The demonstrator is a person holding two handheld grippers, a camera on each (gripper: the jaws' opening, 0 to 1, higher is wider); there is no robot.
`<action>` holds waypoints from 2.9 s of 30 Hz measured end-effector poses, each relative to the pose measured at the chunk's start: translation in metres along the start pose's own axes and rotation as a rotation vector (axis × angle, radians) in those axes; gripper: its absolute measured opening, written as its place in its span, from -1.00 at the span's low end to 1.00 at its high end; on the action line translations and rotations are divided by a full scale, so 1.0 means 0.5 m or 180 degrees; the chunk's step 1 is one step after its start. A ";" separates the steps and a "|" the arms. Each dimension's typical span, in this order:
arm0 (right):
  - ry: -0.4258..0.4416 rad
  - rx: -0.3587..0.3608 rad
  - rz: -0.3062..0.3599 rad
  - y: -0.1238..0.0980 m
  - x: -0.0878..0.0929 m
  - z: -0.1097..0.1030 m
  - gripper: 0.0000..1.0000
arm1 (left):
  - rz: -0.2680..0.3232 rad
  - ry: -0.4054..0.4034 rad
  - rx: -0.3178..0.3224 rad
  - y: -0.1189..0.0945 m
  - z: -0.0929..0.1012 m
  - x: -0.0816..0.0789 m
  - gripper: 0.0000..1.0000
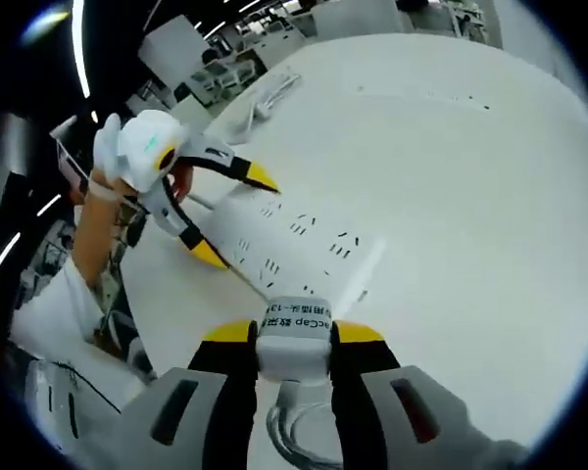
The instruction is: Straighten the power strip on the desk, plug the charger into it
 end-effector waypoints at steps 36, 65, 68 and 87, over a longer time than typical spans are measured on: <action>0.0607 0.1125 -0.0752 0.017 -0.038 -0.069 -0.46 | -0.0126 -0.0088 -0.0057 0.000 0.009 -0.004 0.38; 0.0602 0.1250 -0.0871 0.054 -0.053 -0.033 -0.48 | -0.0158 -0.0178 -0.0100 0.008 0.027 -0.016 0.37; 0.0645 0.1282 -0.0638 0.041 -0.071 -0.028 -0.48 | -0.0135 -0.0198 -0.0116 0.009 0.032 -0.015 0.37; 0.0230 0.0912 -0.0368 -0.003 -0.061 -0.014 -0.42 | -0.0081 -0.0260 -0.0129 0.011 0.052 -0.011 0.38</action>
Point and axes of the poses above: the point that each gripper's makers call its tool centre point, and the gripper's own axes: y roughly forward along the fingers, z roughly to its right, x roughly out of its underside, the point moved 8 cm from there along -y, roughly backward along the fingers, and after that the axes turned 6 degrees about x, right-handed, at the moved point
